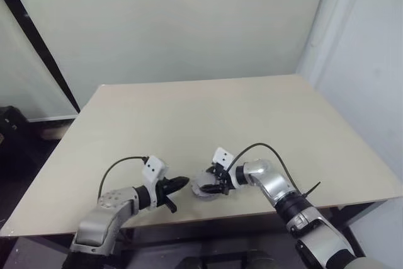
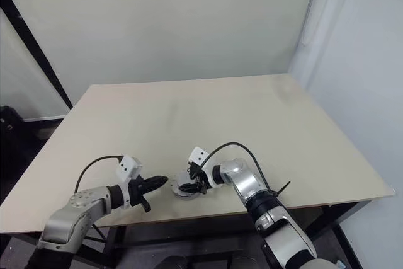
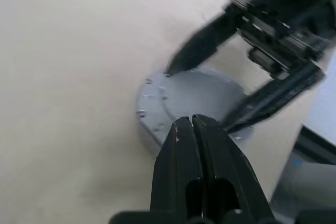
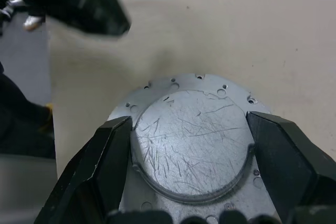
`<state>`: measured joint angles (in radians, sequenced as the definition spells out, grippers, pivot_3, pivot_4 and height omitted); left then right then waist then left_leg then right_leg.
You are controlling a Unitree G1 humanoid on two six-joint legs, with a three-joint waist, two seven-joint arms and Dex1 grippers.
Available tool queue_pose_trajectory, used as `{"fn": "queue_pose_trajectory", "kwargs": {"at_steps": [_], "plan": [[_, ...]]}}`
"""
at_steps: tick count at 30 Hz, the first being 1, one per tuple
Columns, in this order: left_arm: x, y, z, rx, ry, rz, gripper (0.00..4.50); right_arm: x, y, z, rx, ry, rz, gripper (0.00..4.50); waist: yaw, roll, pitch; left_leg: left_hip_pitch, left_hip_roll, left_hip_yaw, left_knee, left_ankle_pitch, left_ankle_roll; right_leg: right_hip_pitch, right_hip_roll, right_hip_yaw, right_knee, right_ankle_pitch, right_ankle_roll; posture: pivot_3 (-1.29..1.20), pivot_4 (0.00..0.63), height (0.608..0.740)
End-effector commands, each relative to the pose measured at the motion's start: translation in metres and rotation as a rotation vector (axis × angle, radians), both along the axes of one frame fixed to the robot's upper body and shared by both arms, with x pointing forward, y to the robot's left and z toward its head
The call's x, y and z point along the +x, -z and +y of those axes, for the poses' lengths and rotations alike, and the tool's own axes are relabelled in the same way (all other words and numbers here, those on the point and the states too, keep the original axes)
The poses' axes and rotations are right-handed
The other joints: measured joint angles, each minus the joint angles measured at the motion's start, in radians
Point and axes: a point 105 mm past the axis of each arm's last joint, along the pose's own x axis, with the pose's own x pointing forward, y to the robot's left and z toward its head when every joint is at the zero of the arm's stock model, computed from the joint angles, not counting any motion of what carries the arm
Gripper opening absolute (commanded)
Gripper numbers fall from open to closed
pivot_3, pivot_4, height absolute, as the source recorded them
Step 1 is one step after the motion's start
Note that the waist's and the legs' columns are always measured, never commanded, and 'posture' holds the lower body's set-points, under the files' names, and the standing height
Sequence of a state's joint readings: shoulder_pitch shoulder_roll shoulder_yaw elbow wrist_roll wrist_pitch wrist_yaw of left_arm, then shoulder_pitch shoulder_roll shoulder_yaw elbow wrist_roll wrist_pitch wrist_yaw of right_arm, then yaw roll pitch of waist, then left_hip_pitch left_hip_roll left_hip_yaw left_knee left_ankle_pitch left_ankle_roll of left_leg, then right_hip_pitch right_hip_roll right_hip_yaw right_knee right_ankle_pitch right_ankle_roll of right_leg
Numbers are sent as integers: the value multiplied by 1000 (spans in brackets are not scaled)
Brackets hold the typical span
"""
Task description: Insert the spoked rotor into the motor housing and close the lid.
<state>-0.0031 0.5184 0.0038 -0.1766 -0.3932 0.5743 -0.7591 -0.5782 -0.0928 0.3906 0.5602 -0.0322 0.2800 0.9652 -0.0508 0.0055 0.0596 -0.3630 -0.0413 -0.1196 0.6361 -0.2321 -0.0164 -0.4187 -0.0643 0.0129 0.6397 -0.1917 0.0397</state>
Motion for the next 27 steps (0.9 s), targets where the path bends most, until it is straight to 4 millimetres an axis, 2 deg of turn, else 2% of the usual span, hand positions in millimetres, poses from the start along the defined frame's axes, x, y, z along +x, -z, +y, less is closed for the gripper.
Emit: {"fn": "queue_pose_trajectory", "kwargs": {"at_steps": [1, 16, 27], "plan": [[6, -15, 12, 4, -26, -53, 0, -2, -5, 3, 60, -16, -2, 3278, 0, -1, 0, 0, 0, 0, -1, 0, 0, -1, 0, 0, 0, 0, 0, 0, 0, 740], [3, -12, 13, 1, -39, -41, 0, -3, -9, 3, 125, -19, -40, 3278, 0, -1, 0, 0, 0, 0, -7, 1, 2, -3, 1, 0, 0, 0, 0, 0, 0, 740], [3, -11, 11, -1, -31, -39, 0, 0, 11, 1, -49, 6, -118, 3278, 0, -1, 0, 2, 2, 2, -6, -1, -1, -2, 1, 0, 0, 0, 0, 0, 0, 740]]}}
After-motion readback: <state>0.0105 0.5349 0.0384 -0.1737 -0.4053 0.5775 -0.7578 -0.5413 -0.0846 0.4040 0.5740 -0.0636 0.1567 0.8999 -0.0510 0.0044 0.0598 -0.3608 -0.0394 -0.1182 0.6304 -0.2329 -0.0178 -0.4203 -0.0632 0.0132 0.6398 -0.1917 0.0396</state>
